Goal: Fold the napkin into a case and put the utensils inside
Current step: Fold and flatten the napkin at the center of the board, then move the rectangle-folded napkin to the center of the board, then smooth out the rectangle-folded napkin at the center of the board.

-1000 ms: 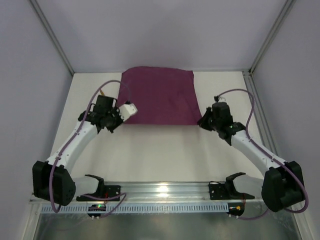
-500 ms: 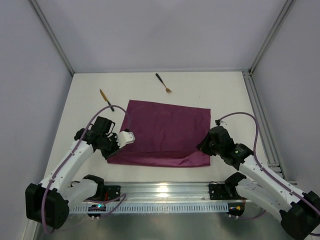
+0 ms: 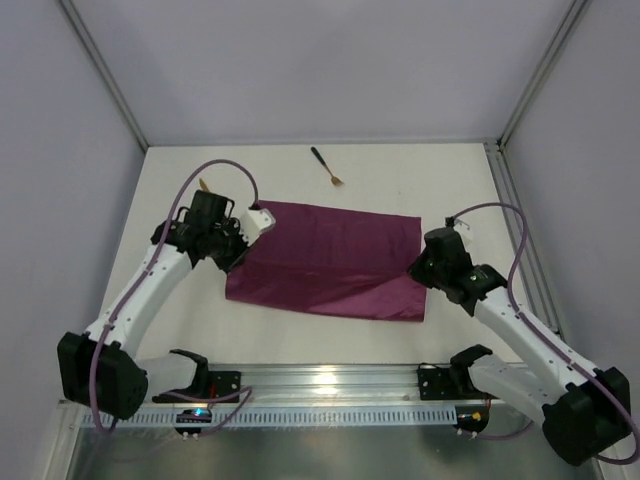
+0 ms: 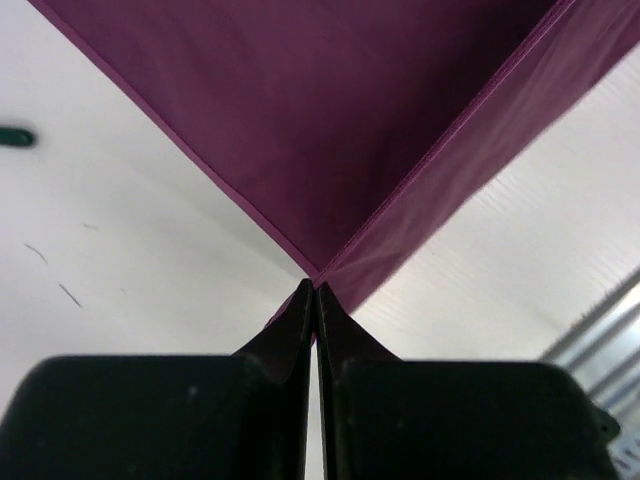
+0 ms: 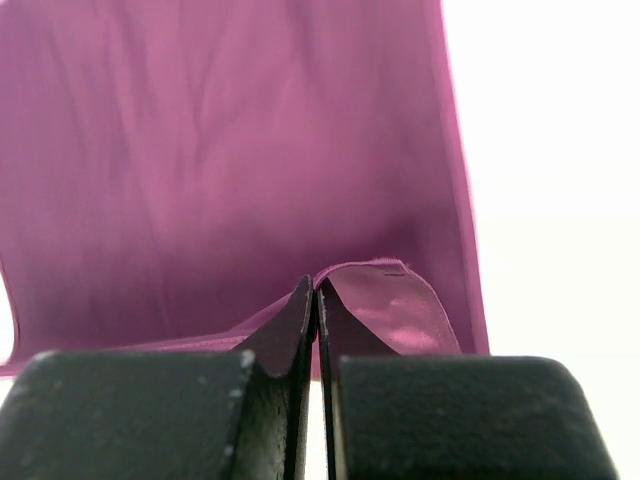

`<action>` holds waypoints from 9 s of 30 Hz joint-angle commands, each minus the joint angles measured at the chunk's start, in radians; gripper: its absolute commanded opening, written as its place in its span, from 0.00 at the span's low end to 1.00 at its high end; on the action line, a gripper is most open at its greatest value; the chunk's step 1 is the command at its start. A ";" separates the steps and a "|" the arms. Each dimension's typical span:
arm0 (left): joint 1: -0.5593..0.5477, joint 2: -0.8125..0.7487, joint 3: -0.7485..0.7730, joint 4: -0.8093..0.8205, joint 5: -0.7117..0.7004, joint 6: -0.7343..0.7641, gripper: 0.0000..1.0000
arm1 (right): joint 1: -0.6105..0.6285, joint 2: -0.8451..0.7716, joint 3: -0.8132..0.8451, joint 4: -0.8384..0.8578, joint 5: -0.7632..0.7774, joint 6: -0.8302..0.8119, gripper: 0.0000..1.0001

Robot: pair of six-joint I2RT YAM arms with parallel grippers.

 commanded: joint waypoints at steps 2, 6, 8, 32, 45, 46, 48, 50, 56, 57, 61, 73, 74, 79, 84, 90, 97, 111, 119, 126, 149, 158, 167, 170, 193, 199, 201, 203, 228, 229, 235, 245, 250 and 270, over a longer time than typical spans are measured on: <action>0.010 0.200 0.119 0.204 -0.153 -0.092 0.00 | -0.167 0.175 0.075 0.122 0.082 -0.159 0.04; 0.010 0.431 0.228 0.299 -0.210 -0.123 0.00 | -0.229 0.377 0.175 0.189 0.085 -0.228 0.04; 0.010 0.499 0.285 0.318 -0.237 -0.134 0.00 | -0.249 0.486 0.219 0.221 0.078 -0.235 0.04; 0.010 0.806 0.497 0.427 -0.359 -0.137 0.00 | -0.315 0.856 0.479 0.287 0.044 -0.272 0.04; 0.010 0.873 0.534 0.468 -0.376 -0.160 0.00 | -0.338 0.934 0.548 0.272 0.047 -0.260 0.04; 0.010 0.882 0.540 0.470 -0.376 -0.160 0.00 | -0.341 0.939 0.557 0.270 0.045 -0.265 0.04; 0.010 0.892 0.546 0.476 -0.382 -0.163 0.00 | -0.350 0.954 0.575 0.255 0.030 -0.272 0.17; 0.010 0.909 0.555 0.482 -0.389 -0.164 0.00 | -0.362 0.964 0.601 0.252 0.015 -0.294 0.29; 0.010 0.921 0.582 0.499 -0.394 -0.196 0.39 | -0.387 0.997 0.690 0.209 -0.036 -0.372 0.37; 0.010 0.916 0.583 0.499 -0.385 -0.197 0.50 | -0.388 0.993 0.695 0.203 -0.015 -0.377 0.37; 0.010 0.883 0.586 0.499 -0.368 -0.201 0.69 | -0.389 0.921 0.651 0.189 0.007 -0.387 0.38; 0.074 0.562 0.326 0.229 -0.273 -0.281 0.58 | -0.350 0.654 0.276 0.163 -0.208 -0.386 0.50; 0.094 0.544 0.297 0.215 -0.243 -0.278 0.58 | -0.341 0.643 0.257 0.167 -0.235 -0.380 0.51; 0.148 0.488 0.175 0.200 -0.163 -0.273 0.60 | -0.310 0.628 0.180 0.190 -0.243 -0.351 0.50; 0.162 0.467 0.117 0.172 -0.066 -0.270 0.59 | -0.310 0.611 0.123 0.171 -0.211 -0.335 0.23; 0.162 0.458 0.072 0.190 0.022 -0.287 0.59 | -0.310 0.507 0.043 0.137 -0.149 -0.321 0.04; 0.162 0.543 0.088 0.243 0.023 -0.328 0.52 | -0.312 0.430 -0.012 0.121 -0.146 -0.300 0.04; 0.136 0.603 0.065 0.224 0.043 -0.306 0.00 | -0.319 0.411 0.101 0.062 -0.094 -0.353 0.33; 0.134 0.504 0.006 0.088 0.052 -0.197 0.00 | -0.379 0.577 0.314 0.089 -0.149 -0.427 0.37; 0.131 0.380 -0.037 -0.085 0.045 -0.071 0.33 | -0.379 0.669 0.440 0.126 -0.229 -0.498 0.24; 0.240 0.929 0.612 0.154 0.034 -0.347 0.38 | -0.376 1.069 0.759 0.117 -0.297 -0.639 0.17; 0.239 0.936 0.522 0.178 0.035 -0.325 0.40 | -0.375 1.111 0.752 0.118 -0.291 -0.640 0.17; 0.229 0.913 0.510 0.158 0.068 -0.327 0.33 | -0.373 1.051 0.727 0.109 -0.263 -0.654 0.22; 0.231 0.903 0.499 0.160 0.068 -0.319 0.23 | -0.370 1.031 0.727 0.098 -0.246 -0.659 0.22; 0.231 0.856 0.479 0.209 0.077 -0.338 0.00 | -0.344 1.045 0.710 0.088 -0.237 -0.656 0.25; 0.229 0.843 0.477 0.212 0.072 -0.339 0.00 | -0.332 1.030 0.715 0.089 -0.229 -0.663 0.25; 0.229 0.837 0.476 0.216 0.068 -0.338 0.00 | -0.332 1.056 0.733 0.082 -0.226 -0.662 0.25; 0.229 0.832 0.474 0.217 0.063 -0.338 0.00 | -0.332 1.076 0.746 0.075 -0.217 -0.662 0.25; 0.229 0.902 0.499 0.206 0.034 -0.347 0.41 | -0.327 1.024 0.750 0.071 -0.260 -0.685 0.04; 0.229 0.919 0.505 0.201 0.035 -0.353 0.41 | -0.326 1.016 0.750 0.072 -0.263 -0.683 0.04; 0.213 0.952 0.508 0.212 0.017 -0.353 0.36 | -0.324 0.991 0.752 0.069 -0.275 -0.685 0.04; 0.211 0.967 0.505 0.218 0.028 -0.335 0.00 | -0.324 0.964 0.747 0.066 -0.268 -0.693 0.04; 0.213 0.919 0.467 0.244 0.034 -0.336 0.00 | -0.326 0.950 0.746 0.060 -0.255 -0.694 0.04; 0.213 0.817 0.407 0.355 0.034 -0.393 0.00 | -0.321 0.873 0.712 0.060 -0.269 -0.682 0.04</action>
